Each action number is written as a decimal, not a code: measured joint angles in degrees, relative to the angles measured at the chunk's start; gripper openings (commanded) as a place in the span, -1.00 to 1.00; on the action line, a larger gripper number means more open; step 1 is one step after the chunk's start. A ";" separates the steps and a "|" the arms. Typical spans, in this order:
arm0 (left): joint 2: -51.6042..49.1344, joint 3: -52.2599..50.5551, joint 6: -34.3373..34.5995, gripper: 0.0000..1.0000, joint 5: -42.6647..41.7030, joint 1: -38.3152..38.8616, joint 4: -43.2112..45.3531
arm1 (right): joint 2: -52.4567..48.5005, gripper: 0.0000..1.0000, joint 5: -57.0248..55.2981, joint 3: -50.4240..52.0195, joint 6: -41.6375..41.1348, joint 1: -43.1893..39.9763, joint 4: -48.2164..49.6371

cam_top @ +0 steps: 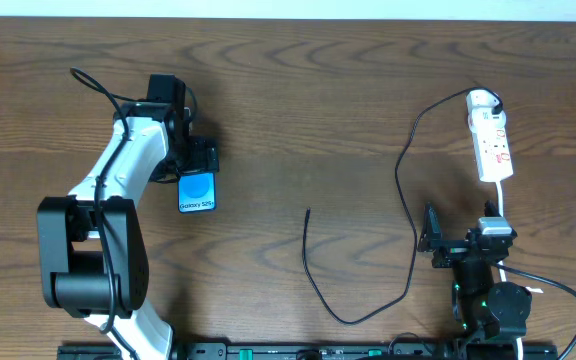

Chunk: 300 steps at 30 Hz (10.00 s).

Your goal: Plug charger to phone and switch on socket

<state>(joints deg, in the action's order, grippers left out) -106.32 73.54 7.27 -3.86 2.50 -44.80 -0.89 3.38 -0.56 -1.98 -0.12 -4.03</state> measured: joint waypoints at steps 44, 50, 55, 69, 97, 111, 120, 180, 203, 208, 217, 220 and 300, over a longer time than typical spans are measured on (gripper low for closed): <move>-2.64 0.00 -0.20 0.96 -0.28 0.72 0.04 | 0.00 0.99 0.00 0.00 0.00 0.00 0.00; -6.78 0.00 -0.22 0.96 -1.84 0.72 0.83 | 0.00 0.98 0.00 0.00 0.00 0.00 0.00; -6.82 0.11 -0.22 0.96 -3.48 0.72 2.14 | 0.00 0.98 0.00 0.00 0.00 0.00 0.00; -6.82 0.11 -0.22 0.96 -2.95 0.72 2.45 | 0.00 0.99 0.00 0.00 0.00 0.00 0.00; -6.82 0.11 -1.29 0.96 -1.79 0.72 4.61 | 0.00 0.99 0.00 0.00 0.00 0.00 0.00; -7.39 0.15 -1.31 0.96 -1.36 0.83 4.76 | 0.00 0.99 0.00 0.00 0.00 0.00 0.00; -7.43 0.15 -1.31 0.96 -1.07 0.94 4.87 | 0.00 0.98 0.00 0.00 0.00 0.00 -0.02; -7.61 0.15 -1.97 0.97 0.20 0.98 6.05 | 0.00 0.98 0.00 0.00 0.00 0.00 0.00; -7.61 0.15 -1.97 0.96 0.20 0.98 6.10 | 0.00 0.98 0.00 0.00 0.00 0.00 -0.02; -7.61 0.15 -1.97 0.96 0.20 0.98 6.10 | 0.00 0.98 0.00 0.00 0.00 0.00 0.00; -7.61 0.15 -2.16 0.97 0.20 0.98 6.01 | 0.00 0.99 0.00 0.00 0.00 0.00 0.00; -7.61 0.15 -2.82 0.98 0.20 0.98 5.84 | -0.02 0.99 0.00 0.00 0.00 0.00 0.00; -7.61 0.15 -4.31 0.95 0.42 0.98 4.11 | 0.00 0.99 0.00 0.00 0.00 0.00 -0.02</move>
<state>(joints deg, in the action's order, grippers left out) -113.93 73.69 2.96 -3.44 3.49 -40.69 -0.89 3.38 -0.56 -1.98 -0.12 -4.05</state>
